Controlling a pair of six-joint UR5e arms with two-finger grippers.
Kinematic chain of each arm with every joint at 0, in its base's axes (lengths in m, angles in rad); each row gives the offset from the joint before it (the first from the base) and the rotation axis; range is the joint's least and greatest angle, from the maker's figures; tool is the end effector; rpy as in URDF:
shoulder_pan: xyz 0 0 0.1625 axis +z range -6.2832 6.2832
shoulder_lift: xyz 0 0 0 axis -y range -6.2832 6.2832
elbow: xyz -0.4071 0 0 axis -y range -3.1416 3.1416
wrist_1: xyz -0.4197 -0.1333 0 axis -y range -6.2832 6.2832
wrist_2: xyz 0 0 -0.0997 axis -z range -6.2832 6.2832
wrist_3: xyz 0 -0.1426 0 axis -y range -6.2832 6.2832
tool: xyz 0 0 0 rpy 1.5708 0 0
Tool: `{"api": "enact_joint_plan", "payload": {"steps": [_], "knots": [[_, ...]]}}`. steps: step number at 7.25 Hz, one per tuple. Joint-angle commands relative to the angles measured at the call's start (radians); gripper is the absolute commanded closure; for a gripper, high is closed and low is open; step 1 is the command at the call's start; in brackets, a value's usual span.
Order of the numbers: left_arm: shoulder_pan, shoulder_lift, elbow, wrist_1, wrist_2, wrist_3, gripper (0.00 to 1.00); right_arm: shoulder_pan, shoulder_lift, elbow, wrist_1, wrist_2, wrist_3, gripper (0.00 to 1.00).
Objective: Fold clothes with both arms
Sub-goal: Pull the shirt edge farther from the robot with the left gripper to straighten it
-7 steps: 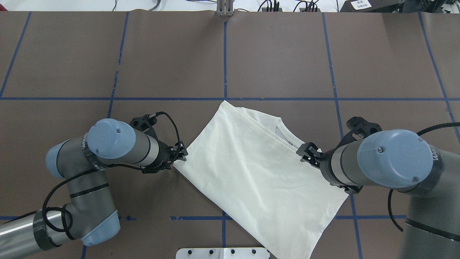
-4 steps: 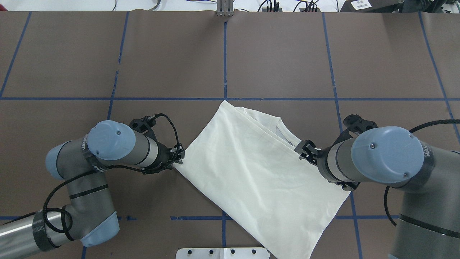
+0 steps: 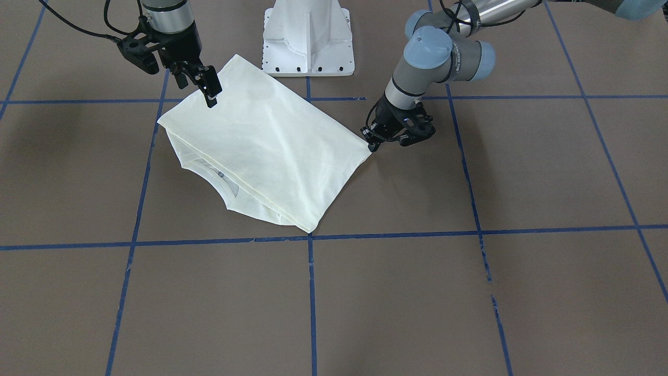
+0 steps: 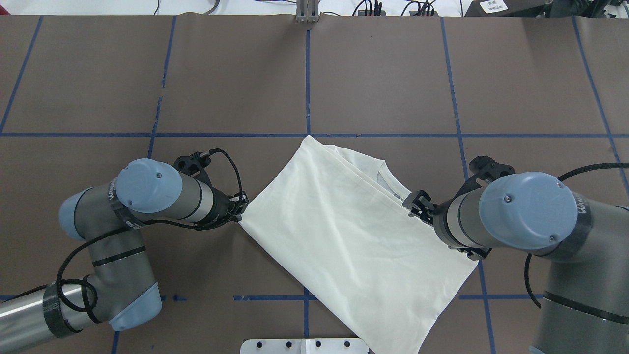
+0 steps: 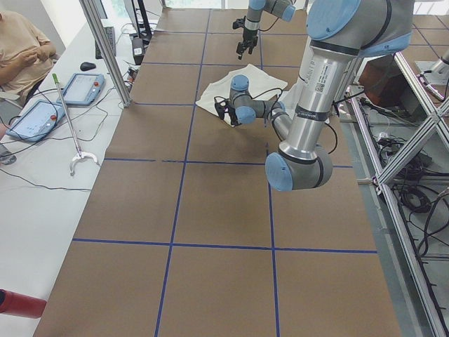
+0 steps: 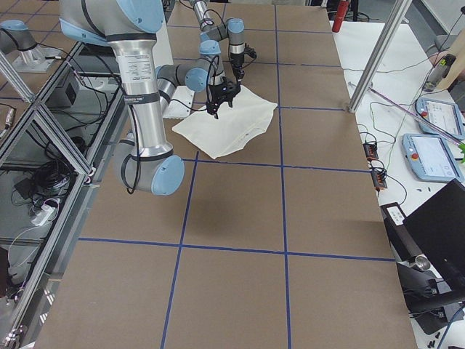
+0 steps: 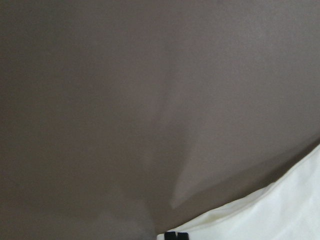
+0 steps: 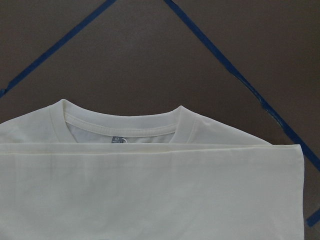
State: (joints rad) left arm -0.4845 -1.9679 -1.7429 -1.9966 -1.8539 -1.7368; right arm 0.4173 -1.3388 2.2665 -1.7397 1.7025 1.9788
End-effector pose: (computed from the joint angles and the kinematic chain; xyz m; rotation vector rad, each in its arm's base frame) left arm 0.5583 -0.3995 0.3026 -0.1002 1.0255 -0.4519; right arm -0.4243 -0.3134 0.2568 -0.1247 -0.7766 0.7336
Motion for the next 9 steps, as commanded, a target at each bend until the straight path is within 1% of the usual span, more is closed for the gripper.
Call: {"api": "enact_joint_plan", "payload": {"steps": [1, 2, 3, 4, 6, 7, 8, 9], "knots": [[-0.095, -0.017, 0.009, 0.025, 0.002, 0.177, 1.00, 0.001, 0.000, -0.005, 0.002, -0.003, 0.000, 0.00], [-0.165, -0.079, 0.069, 0.022, 0.010, 0.219, 1.00, -0.002, 0.001, -0.004, 0.002, 0.000, 0.000, 0.00], [-0.228, -0.164, 0.163, 0.012, 0.012, 0.220, 1.00, 0.000, 0.021, -0.008, 0.000, 0.000, 0.000, 0.00], [-0.283, -0.255, 0.298, -0.055, 0.030, 0.220, 1.00, -0.002, 0.050, -0.033, 0.000, -0.003, 0.000, 0.00], [-0.330, -0.443, 0.624, -0.224, 0.067, 0.220, 1.00, -0.002, 0.084, -0.042, 0.000, 0.008, 0.000, 0.00], [-0.330, -0.453, 0.667, -0.296, 0.091, 0.220, 1.00, -0.005, 0.117, -0.053, 0.003, 0.003, 0.006, 0.00], [-0.330, -0.444, 0.657, -0.303, 0.087, 0.220, 0.59, -0.009, 0.166, -0.100, 0.003, -0.001, 0.017, 0.00], [-0.333, -0.409, 0.573, -0.288, 0.082, 0.217, 0.57, -0.012, 0.208, -0.163, 0.003, -0.003, 0.029, 0.00]]}}
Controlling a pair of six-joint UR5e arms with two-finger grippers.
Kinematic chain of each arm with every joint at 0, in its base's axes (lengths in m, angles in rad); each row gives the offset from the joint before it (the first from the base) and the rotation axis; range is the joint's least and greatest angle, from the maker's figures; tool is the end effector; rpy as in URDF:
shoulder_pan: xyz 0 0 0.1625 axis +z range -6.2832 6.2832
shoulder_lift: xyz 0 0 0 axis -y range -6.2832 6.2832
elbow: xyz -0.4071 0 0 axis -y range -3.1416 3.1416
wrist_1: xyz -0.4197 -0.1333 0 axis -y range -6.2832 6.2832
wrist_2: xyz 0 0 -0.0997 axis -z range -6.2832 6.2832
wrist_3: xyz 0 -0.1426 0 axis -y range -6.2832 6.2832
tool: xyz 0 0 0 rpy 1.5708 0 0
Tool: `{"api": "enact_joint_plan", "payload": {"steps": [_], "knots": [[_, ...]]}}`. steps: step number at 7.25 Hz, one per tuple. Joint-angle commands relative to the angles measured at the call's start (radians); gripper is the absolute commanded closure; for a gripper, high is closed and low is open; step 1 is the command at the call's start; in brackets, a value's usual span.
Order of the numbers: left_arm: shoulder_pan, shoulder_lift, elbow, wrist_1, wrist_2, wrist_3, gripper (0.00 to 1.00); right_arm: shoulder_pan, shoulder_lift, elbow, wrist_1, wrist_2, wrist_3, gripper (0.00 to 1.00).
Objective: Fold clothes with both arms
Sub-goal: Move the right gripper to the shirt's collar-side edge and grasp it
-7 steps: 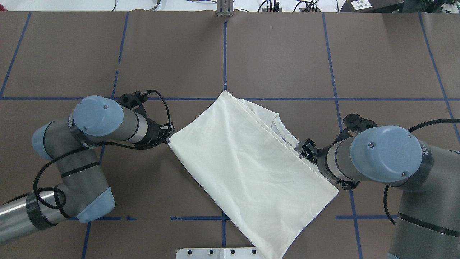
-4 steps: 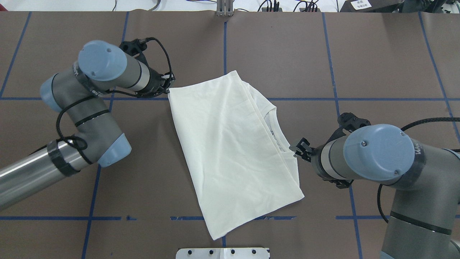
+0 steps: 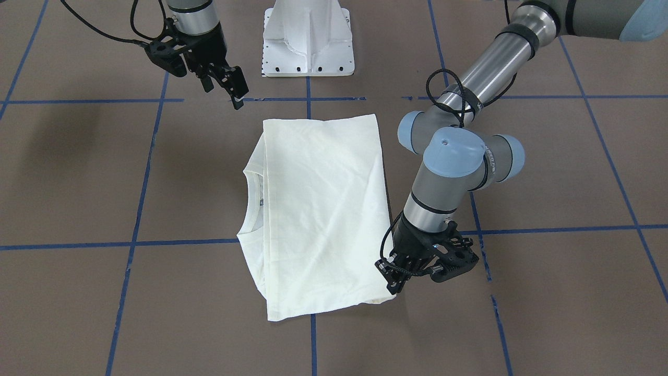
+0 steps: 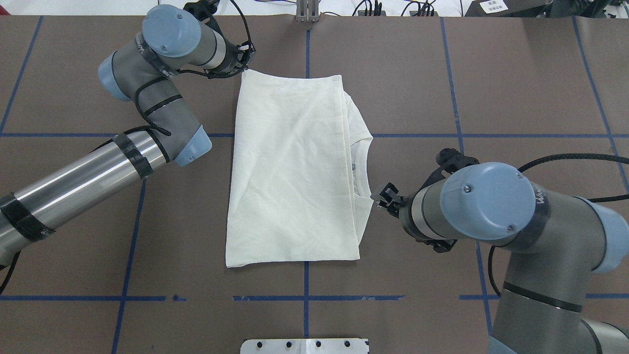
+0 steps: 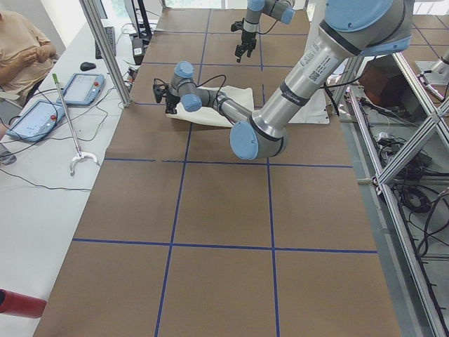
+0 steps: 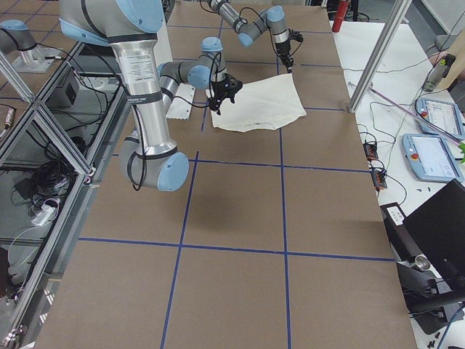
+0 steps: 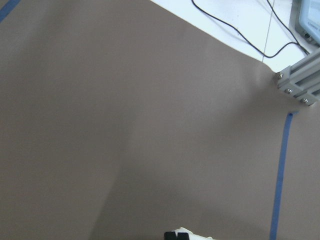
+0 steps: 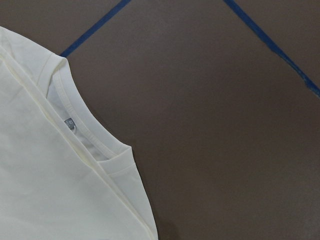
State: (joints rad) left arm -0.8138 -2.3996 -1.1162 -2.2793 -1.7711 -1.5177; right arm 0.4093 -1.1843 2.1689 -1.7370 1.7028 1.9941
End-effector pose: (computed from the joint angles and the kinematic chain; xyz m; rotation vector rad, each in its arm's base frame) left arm 0.5150 -0.6979 0.2617 0.2939 1.0710 -0.5741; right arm -0.4654 -0.3267 0.2138 -0.1334 -0.8360 0.7298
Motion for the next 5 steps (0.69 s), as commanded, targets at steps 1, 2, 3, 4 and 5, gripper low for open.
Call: {"api": "enact_joint_plan", "payload": {"steps": [1, 2, 3, 4, 5], "knots": [[-0.004, 0.134, -0.230, 0.000, -0.064, -0.009, 0.57, -0.007, 0.099, -0.140, 0.002, -0.003, 0.026, 0.00], [-0.004, 0.236, -0.369, 0.030, -0.130, -0.010, 0.57, -0.010, 0.133, -0.190, 0.004, -0.002, 0.044, 0.00], [-0.005, 0.249, -0.408, 0.061, -0.131, -0.010, 0.57, -0.029, 0.138, -0.217, 0.032, -0.003, 0.073, 0.00], [-0.005, 0.249, -0.410, 0.072, -0.128, -0.010, 0.57, -0.036, 0.140, -0.288, 0.142, -0.003, 0.140, 0.00], [-0.004, 0.249, -0.410, 0.072, -0.128, -0.010, 0.57, -0.040, 0.138, -0.334, 0.209, -0.003, 0.170, 0.01]]}}
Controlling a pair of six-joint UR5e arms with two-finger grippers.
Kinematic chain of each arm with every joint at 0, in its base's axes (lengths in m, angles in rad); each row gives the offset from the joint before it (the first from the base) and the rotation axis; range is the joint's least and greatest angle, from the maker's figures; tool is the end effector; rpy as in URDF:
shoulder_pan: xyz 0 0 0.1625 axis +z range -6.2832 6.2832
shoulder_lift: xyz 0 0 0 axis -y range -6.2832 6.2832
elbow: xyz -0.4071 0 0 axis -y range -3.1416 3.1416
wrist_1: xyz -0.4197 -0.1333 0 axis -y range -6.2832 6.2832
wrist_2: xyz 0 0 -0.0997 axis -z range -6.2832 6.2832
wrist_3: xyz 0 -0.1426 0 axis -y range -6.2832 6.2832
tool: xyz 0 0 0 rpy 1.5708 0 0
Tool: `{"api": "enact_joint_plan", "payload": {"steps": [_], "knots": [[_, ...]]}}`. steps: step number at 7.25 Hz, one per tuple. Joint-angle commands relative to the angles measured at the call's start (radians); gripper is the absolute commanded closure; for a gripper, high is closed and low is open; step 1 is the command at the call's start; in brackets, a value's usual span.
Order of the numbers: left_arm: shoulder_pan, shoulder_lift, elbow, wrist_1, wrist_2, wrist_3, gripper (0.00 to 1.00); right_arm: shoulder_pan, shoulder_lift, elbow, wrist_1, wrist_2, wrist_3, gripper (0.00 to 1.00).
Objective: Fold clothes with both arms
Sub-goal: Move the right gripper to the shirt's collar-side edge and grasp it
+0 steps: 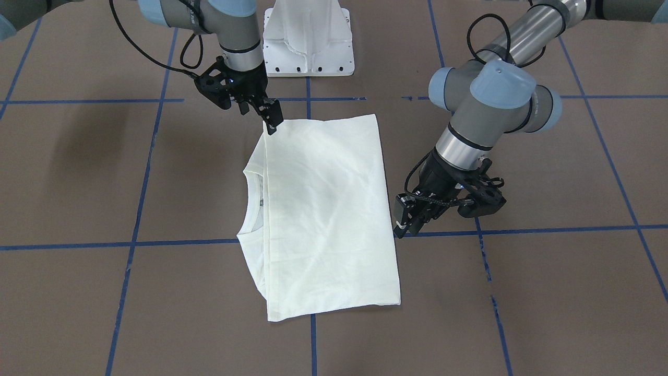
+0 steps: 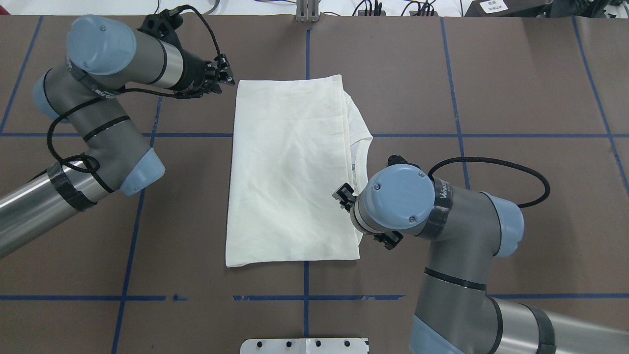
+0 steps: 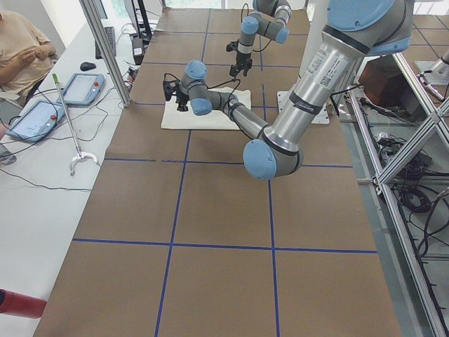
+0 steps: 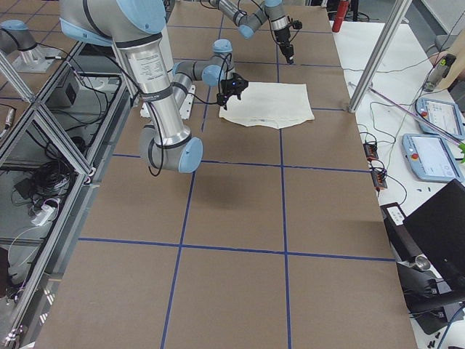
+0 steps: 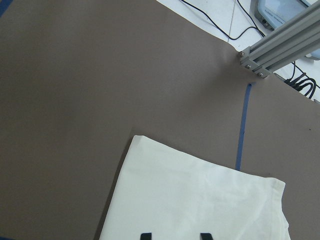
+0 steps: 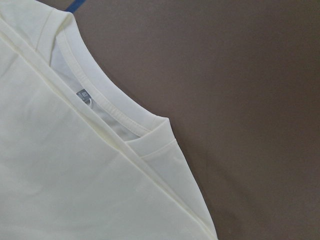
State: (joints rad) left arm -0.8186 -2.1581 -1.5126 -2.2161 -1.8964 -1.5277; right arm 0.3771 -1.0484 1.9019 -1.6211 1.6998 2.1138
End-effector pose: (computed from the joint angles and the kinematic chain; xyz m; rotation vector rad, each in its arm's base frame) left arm 0.4491 -0.6083 0.2497 0.2273 1.1888 -0.4889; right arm -0.5620 -0.3462 0.2255 -0.1937 -0.8131 0.8161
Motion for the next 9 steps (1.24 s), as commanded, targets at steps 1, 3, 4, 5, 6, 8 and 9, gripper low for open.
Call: {"api": "enact_joint_plan", "payload": {"steps": [1, 3, 4, 5, 6, 8, 9], "knots": [[0.001, 0.007, -0.014, 0.009, -0.001, 0.000, 0.57, -0.026, -0.004, -0.070, 0.084, 0.000, 0.051, 0.02], [0.001, 0.007, -0.014, 0.009, -0.003, 0.000, 0.57, -0.058, -0.007, -0.101, 0.079, -0.020, 0.051, 0.11], [0.001, 0.007, -0.014, 0.009, -0.001, 0.000, 0.57, -0.061, 0.001, -0.127, 0.082, -0.023, 0.051, 0.17], [0.001, 0.007, -0.014, 0.009, -0.003, 0.000, 0.57, -0.061, -0.001, -0.127, 0.079, -0.023, 0.051, 0.18], [0.001, 0.009, -0.014, 0.009, -0.003, 0.000, 0.57, -0.061, -0.001, -0.127, 0.078, -0.023, 0.051, 0.29], [0.001, 0.009, -0.012, 0.009, -0.003, 0.000, 0.57, -0.064, -0.010, -0.130, 0.076, -0.023, 0.051, 0.44], [0.001, 0.009, -0.012, 0.009, -0.003, 0.000, 0.57, -0.064, -0.007, -0.130, 0.076, -0.023, 0.052, 0.46]]}}
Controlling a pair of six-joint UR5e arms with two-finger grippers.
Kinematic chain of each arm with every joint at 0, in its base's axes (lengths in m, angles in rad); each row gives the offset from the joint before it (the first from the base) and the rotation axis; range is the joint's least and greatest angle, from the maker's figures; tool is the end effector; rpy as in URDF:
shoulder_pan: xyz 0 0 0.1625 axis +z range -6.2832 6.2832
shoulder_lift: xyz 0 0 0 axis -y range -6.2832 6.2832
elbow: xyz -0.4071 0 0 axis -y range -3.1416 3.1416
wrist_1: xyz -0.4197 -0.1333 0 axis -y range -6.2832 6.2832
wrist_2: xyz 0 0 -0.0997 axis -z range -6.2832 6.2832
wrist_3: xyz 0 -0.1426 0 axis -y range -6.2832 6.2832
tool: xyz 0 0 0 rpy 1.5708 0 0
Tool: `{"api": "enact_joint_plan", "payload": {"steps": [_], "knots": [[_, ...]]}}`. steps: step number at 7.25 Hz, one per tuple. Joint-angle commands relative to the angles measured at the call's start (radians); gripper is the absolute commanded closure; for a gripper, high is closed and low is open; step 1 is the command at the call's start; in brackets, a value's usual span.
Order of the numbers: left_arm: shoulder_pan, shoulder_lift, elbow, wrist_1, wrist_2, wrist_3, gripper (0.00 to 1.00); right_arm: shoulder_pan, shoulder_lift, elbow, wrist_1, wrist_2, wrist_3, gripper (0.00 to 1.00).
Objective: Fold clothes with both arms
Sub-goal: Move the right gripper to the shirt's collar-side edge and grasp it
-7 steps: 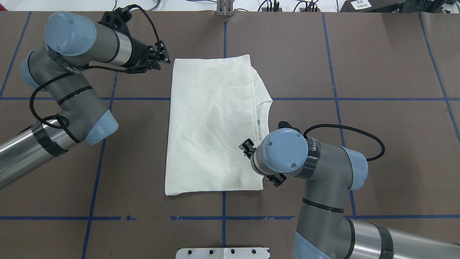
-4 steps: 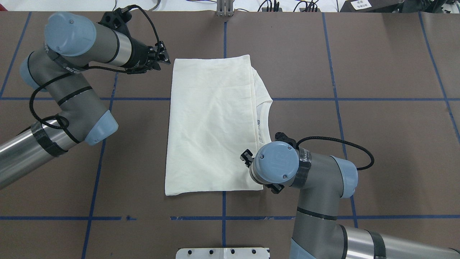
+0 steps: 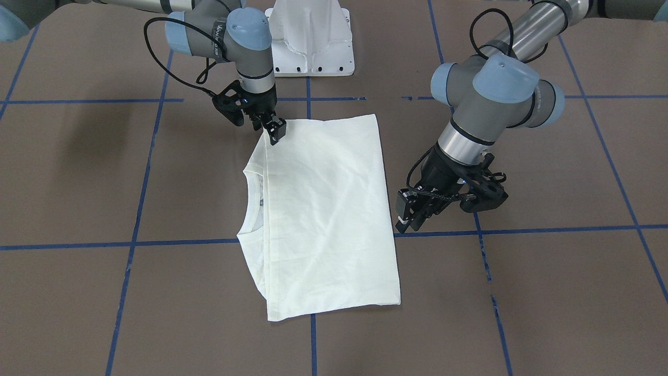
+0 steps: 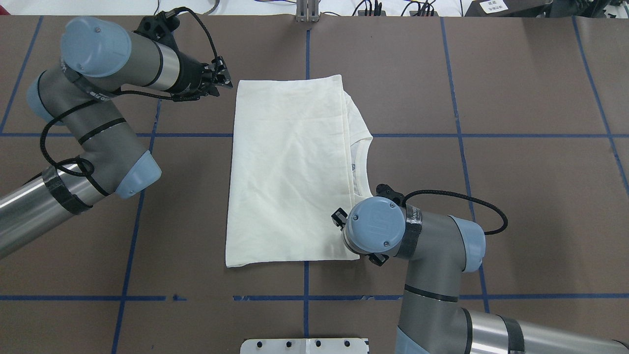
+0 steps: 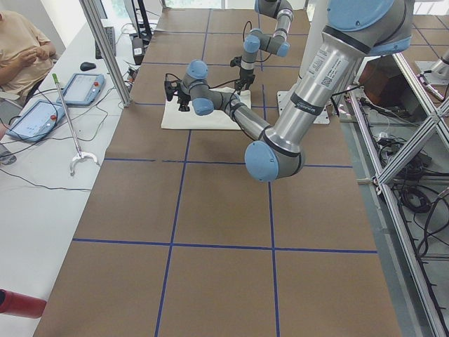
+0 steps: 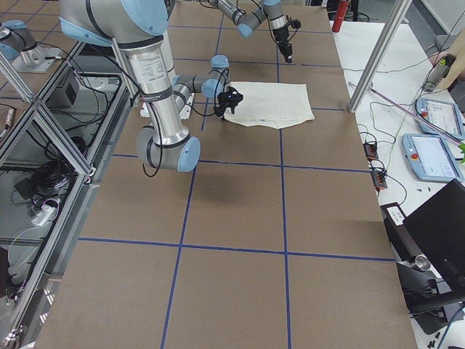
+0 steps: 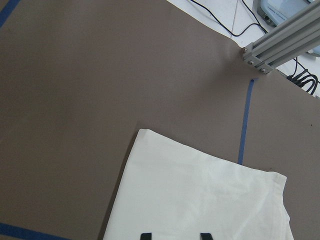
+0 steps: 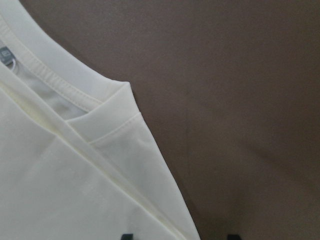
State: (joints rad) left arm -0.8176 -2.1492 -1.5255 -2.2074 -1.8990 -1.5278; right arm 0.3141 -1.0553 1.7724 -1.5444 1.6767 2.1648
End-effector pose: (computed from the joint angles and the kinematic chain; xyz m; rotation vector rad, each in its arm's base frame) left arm 0.4474 -0.6048 0.2510 0.2222 1.1855 -0.4881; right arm -0.6163 -0.3245 0.2778 -0.2098 -0.7436 0.8248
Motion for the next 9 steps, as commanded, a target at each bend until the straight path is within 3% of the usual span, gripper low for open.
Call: {"api": "enact_joint_plan", "payload": {"steps": [1, 2, 7, 9], "knots": [[0.000, 0.000, 0.001, 0.000, 0.001, 0.000, 0.57, -0.001, 0.001, -0.001, -0.002, 0.000, 0.001, 0.62], [0.000, 0.000, 0.001, -0.001, 0.002, 0.000, 0.57, -0.001, 0.004, 0.001, -0.009, 0.001, 0.001, 0.97], [0.000, 0.011, -0.007, -0.001, 0.000, -0.002, 0.57, 0.002, 0.000, 0.056, -0.028, 0.008, 0.000, 1.00], [0.070, 0.143, -0.184, -0.003, 0.008, -0.124, 0.54, 0.005, -0.006, 0.105, -0.065, 0.011, -0.003, 1.00]]}}
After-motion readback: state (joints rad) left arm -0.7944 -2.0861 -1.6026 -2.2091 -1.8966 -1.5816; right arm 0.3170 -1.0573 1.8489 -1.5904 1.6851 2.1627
